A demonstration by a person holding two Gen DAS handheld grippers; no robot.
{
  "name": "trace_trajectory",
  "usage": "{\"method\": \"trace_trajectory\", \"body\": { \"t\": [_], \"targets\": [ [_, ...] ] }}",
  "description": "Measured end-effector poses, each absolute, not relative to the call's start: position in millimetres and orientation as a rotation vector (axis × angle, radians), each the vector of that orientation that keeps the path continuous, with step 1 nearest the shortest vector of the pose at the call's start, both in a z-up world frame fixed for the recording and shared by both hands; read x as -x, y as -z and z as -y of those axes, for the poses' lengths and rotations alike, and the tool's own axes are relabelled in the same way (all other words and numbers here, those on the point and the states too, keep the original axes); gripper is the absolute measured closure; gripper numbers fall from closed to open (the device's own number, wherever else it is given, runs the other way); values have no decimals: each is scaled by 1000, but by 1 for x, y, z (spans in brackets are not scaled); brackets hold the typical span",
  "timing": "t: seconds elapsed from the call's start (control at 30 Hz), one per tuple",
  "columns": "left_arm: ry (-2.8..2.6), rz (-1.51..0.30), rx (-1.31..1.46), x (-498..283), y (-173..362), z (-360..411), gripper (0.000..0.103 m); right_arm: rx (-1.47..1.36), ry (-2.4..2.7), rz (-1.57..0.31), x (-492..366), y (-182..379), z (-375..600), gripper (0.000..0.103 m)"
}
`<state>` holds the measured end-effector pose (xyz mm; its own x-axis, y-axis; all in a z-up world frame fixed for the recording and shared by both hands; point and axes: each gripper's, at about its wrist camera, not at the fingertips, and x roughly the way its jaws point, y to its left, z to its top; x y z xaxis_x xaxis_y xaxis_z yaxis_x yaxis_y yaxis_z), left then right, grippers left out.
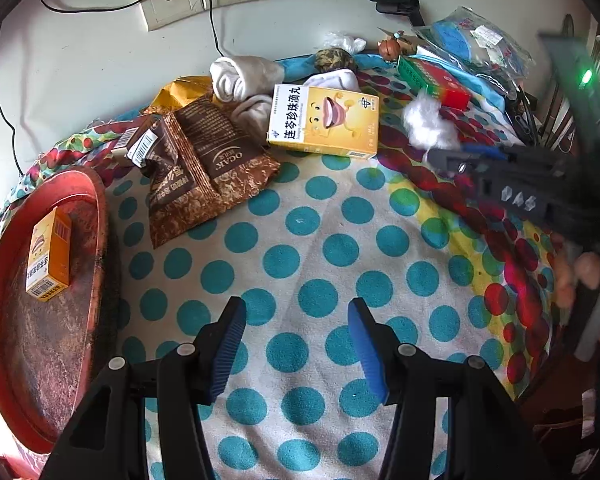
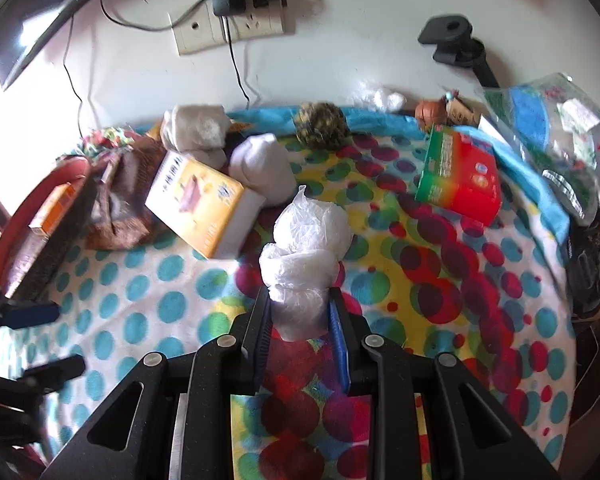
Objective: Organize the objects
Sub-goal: 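Grasp the white plastic bag with the right gripper and drop it in the tray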
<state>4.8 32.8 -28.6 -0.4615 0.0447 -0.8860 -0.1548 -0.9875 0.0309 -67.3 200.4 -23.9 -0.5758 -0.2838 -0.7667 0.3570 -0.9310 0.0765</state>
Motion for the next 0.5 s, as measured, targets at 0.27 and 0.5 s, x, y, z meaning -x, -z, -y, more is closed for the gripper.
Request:
{"method": "trace_trajectory", "body": {
  "t": [0.27,0.5],
  "targets": [
    [-2560,-139,1564,-10,32,-35,49,-1125,2401,-162,69,-16,-164,78],
    [-2551,-118,1571,-17,34,-34,49,-1068,2309,-221,67,-38,-120,78]
  ]
}}
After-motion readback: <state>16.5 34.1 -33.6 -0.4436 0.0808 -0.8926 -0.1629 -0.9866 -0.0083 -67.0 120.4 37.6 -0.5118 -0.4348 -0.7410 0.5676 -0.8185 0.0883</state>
